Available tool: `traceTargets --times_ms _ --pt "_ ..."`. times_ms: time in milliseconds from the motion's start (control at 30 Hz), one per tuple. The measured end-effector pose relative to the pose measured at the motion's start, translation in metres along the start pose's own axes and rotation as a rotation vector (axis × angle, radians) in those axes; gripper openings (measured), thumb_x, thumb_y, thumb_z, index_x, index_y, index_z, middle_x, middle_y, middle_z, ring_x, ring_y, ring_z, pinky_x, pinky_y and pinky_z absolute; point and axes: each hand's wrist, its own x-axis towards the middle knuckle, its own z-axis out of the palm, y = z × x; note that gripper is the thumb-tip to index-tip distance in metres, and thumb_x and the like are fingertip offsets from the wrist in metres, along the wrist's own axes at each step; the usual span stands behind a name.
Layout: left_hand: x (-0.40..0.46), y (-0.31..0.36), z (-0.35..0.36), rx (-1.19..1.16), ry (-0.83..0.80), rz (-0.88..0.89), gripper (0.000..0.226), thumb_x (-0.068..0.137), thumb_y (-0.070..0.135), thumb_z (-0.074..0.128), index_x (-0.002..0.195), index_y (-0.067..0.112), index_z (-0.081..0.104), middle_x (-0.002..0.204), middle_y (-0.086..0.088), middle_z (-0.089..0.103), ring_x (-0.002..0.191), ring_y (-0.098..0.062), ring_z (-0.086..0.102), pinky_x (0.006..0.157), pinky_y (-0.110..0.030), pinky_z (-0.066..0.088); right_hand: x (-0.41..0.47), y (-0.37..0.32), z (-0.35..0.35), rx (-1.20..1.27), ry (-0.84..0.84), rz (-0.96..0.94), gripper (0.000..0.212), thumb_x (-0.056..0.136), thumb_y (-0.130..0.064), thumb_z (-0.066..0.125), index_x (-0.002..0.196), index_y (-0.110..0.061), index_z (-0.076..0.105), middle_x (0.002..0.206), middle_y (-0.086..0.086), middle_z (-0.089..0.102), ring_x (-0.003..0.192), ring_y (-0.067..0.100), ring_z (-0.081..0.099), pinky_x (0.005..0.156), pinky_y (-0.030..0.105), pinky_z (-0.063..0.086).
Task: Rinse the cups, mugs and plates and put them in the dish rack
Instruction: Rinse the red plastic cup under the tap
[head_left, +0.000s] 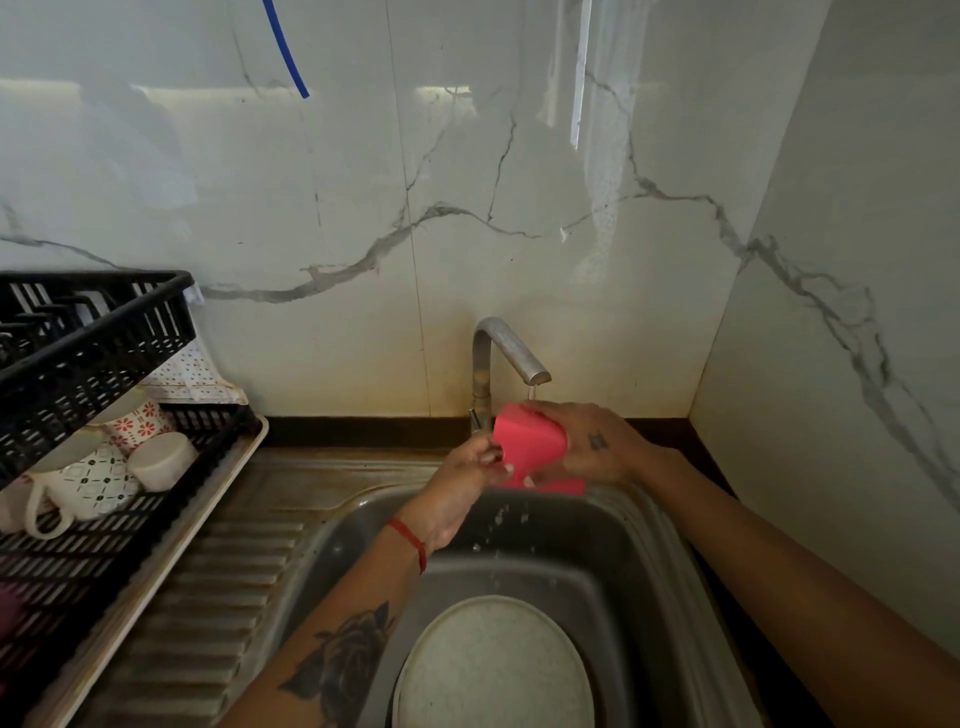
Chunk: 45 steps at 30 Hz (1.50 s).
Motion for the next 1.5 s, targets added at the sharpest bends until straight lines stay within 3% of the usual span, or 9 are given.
traceTargets --times_ms 100,233,367,567,767,900,1033,1233,1500 --pt "0.0 0.004 0.001 -0.039 0.032 -0.072 0.041 0.093 0.043 0.052 0.13 0.025 0.048 0.125 -0.007 0.06 0.115 -0.026 0.058 0.101 -0.044 0.046 -0.005 -0.006 0.019 -0.177 0.057 0.003 0.102 0.072 -0.063 0.068 0.152 -0.024 0.016 0.143 0.005 0.044 0.121 0.022 0.05 0.104 0.038 0.038" --pt "0.003 0.004 0.004 -0.197 0.126 -0.071 0.028 0.098 0.033 0.048 0.124 0.022 0.054 0.124 -0.011 0.061 0.108 -0.025 0.059 0.083 -0.034 0.05 -0.008 -0.023 0.046 -0.461 0.258 -0.064 0.096 0.082 -0.06 0.058 0.152 -0.018 0.008 0.155 0.009 0.023 0.14 0.028 0.025 0.116 0.047 0.02" --pt "0.0 0.003 0.007 -0.247 0.142 -0.083 0.025 0.1 0.024 0.045 0.121 0.018 0.058 0.115 -0.012 0.064 0.099 -0.025 0.061 0.084 -0.037 0.05 -0.002 -0.026 0.053 -0.476 0.14 -0.142 0.097 0.085 -0.04 0.063 0.152 -0.015 -0.002 0.161 0.009 0.0 0.147 0.026 -0.001 0.118 0.05 0.004" --pt "-0.005 -0.002 0.005 -0.224 0.047 -0.046 0.028 0.094 0.008 0.053 0.122 0.014 0.055 0.117 -0.011 0.065 0.109 -0.03 0.061 0.092 -0.041 0.049 0.007 -0.014 0.022 -0.296 0.061 -0.121 0.111 0.071 -0.059 0.071 0.152 -0.027 0.004 0.155 0.002 0.026 0.13 0.025 0.041 0.103 0.041 0.037" --pt "-0.009 -0.008 -0.005 -0.108 0.011 0.036 0.03 0.085 0.0 0.061 0.107 0.019 0.055 0.105 -0.001 0.068 0.108 -0.022 0.059 0.092 -0.034 0.045 -0.004 -0.001 0.001 -0.066 0.009 -0.097 0.111 0.067 -0.053 0.079 0.151 -0.036 0.009 0.145 0.003 0.042 0.123 0.022 0.049 0.102 0.041 0.043" --pt "-0.006 0.002 0.0 -0.062 0.046 -0.013 0.038 0.085 0.034 0.063 0.12 0.024 0.053 0.118 -0.003 0.063 0.11 -0.023 0.058 0.096 -0.038 0.048 -0.01 -0.016 0.027 -0.323 0.076 -0.066 0.11 0.073 -0.063 0.068 0.152 -0.026 0.002 0.147 0.008 0.037 0.129 0.024 0.043 0.109 0.042 0.034" --pt "-0.003 0.002 0.007 -0.144 0.083 -0.029 0.025 0.096 0.029 0.052 0.117 0.018 0.059 0.115 -0.009 0.066 0.106 -0.025 0.06 0.09 -0.038 0.048 -0.005 -0.027 0.037 -0.405 0.173 -0.194 0.102 0.081 -0.052 0.066 0.153 -0.016 0.004 0.16 0.007 0.011 0.146 0.022 0.011 0.119 0.044 0.007" --pt "-0.006 -0.007 0.004 -0.229 0.089 -0.06 0.019 0.09 0.014 0.058 0.109 0.016 0.062 0.112 -0.007 0.066 0.1 -0.021 0.061 0.079 -0.028 0.046 0.004 -0.017 0.006 -0.035 -0.009 -0.049 0.095 0.074 -0.056 0.073 0.149 -0.026 0.023 0.145 0.002 0.044 0.126 0.024 0.048 0.105 0.046 0.04" --pt "-0.003 -0.019 0.007 -0.637 0.06 -0.093 0.049 0.077 0.019 0.067 0.125 0.017 0.054 0.121 -0.013 0.058 0.116 -0.035 0.053 0.09 -0.056 0.05 -0.005 0.002 0.0 0.956 -0.093 0.249 0.071 0.067 -0.058 0.066 0.128 -0.026 0.048 0.123 0.004 0.059 0.103 0.022 0.062 0.085 0.037 0.054"
